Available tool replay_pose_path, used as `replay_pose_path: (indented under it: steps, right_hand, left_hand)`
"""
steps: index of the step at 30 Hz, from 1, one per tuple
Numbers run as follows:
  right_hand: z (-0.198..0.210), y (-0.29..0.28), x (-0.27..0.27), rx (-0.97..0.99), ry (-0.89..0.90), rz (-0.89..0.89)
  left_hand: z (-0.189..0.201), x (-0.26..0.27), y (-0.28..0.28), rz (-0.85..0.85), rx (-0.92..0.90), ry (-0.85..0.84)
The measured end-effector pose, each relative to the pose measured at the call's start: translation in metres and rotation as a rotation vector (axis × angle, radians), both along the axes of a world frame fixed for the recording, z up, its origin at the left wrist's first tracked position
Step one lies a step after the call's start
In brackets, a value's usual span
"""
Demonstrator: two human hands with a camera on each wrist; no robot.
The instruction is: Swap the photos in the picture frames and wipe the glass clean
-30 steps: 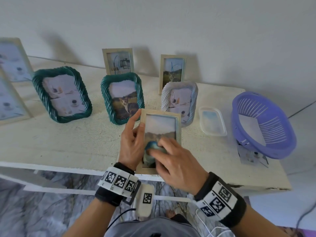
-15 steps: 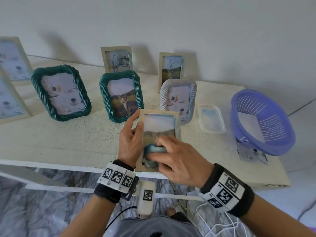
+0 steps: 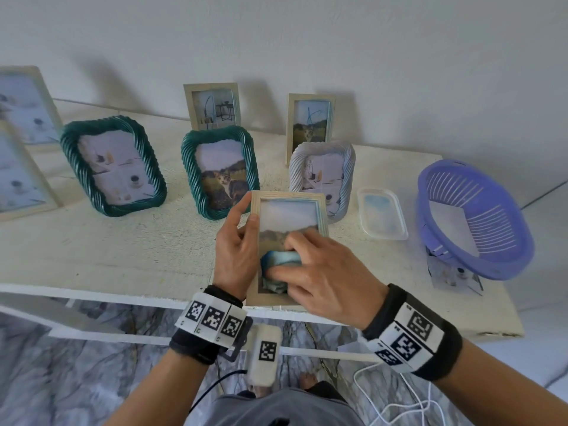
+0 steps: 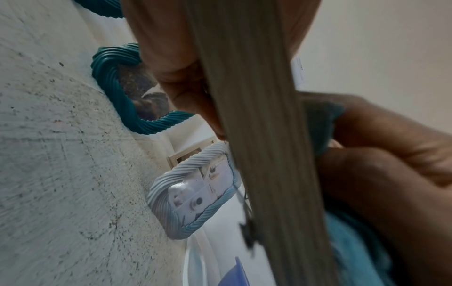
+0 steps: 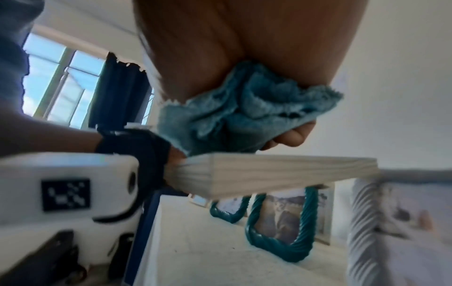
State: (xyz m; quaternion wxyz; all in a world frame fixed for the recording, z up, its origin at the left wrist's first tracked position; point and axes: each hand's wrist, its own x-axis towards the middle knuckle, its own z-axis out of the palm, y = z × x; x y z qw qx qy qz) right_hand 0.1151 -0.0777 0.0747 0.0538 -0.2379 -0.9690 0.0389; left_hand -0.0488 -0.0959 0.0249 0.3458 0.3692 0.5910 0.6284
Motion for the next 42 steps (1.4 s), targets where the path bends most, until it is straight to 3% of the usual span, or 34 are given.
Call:
replay_pose_path:
  steps: [4,10,19,25,28,34,42]
  right_hand:
    - [0.006,0.004,-0.007,0.049,0.061,-0.160]
    - [-0.002,-0.005,0.001,-0.033,-0.021,-0.019]
    - [0.004,0.021,0.005,0.062,0.090,-0.323]
    - [-0.001,0.007,0.020,-0.176,0.121,-0.101]
    - [0.004,0.019,0.025,-0.133,0.043,-0.048]
    - [0.013,0.051,0.022,0.021,0.080,-0.194]
    - [0.008,0.024,0.027,-0.153,0.027,0.003]
  left_hand:
    - [0.001,0.000,0.002,0.015,0.003,0.012]
    - [-0.006,-0.001,-0.005,0.016,-0.031,0.033]
    - [0.001,-0.002,-0.003,-0.026,0.000,-0.005]
    - [0.004,-0.007,-0.003,-0.048,-0.014,-0.023]
    - [0.001,-0.004,-0.005,-0.045,-0.002,-0.005]
    - [-0.001,0.000,-0.003,-0.059,-0.009,-0.001]
    - [-0.006,-0.013,-0.006,-0.080,-0.018,-0.043]
